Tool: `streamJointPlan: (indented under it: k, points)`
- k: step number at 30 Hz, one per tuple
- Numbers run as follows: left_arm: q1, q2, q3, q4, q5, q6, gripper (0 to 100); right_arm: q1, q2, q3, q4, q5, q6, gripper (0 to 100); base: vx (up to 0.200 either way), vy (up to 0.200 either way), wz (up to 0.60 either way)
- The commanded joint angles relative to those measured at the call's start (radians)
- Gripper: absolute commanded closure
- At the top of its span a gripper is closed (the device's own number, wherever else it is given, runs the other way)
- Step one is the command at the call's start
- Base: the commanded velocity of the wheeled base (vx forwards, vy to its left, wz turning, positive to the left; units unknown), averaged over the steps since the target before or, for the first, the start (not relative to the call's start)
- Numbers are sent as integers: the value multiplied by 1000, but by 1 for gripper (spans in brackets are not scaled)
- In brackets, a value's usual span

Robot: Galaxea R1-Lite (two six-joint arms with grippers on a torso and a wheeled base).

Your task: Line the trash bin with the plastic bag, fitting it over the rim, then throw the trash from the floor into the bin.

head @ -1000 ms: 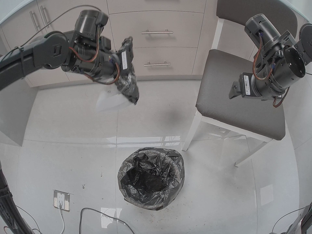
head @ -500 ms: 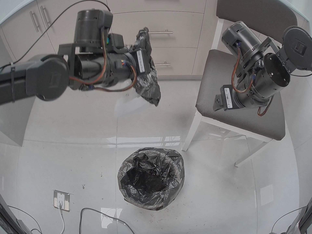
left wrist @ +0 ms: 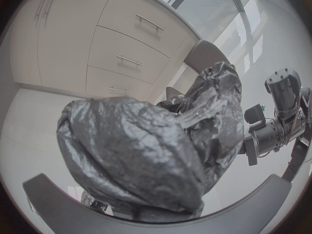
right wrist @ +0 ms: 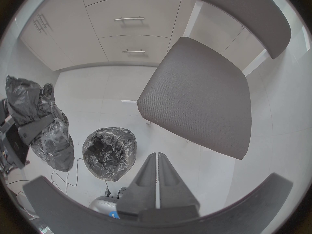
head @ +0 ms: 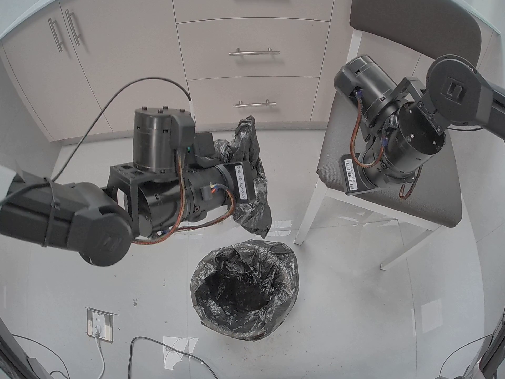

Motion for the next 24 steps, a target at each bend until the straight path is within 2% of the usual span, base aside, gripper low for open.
streamJointPlan:
  k: [1, 4, 8, 18, 24]
  points:
    - [-24, 67, 87, -131, 3, -45, 100, 1, 29, 0, -12, -1, 1, 100, 0, 0, 0]
    - [-26, 119, 122, -253, 3, -62, 100, 10, 33, 0, -12, -1, 1, 100, 0, 0, 0]
    - [-26, 188, 162, -338, 5, -63, 100, 18, 35, 0, -15, 0, 1, 100, 0, 0, 0]
    - [-19, 291, 173, -362, 5, -88, 100, 18, 36, 0, -15, 0, 1, 100, 0, 0, 0]
    - [-16, 374, 168, -433, 20, -74, 100, 18, 38, 0, -15, -1, 1, 100, 0, 0, 0]
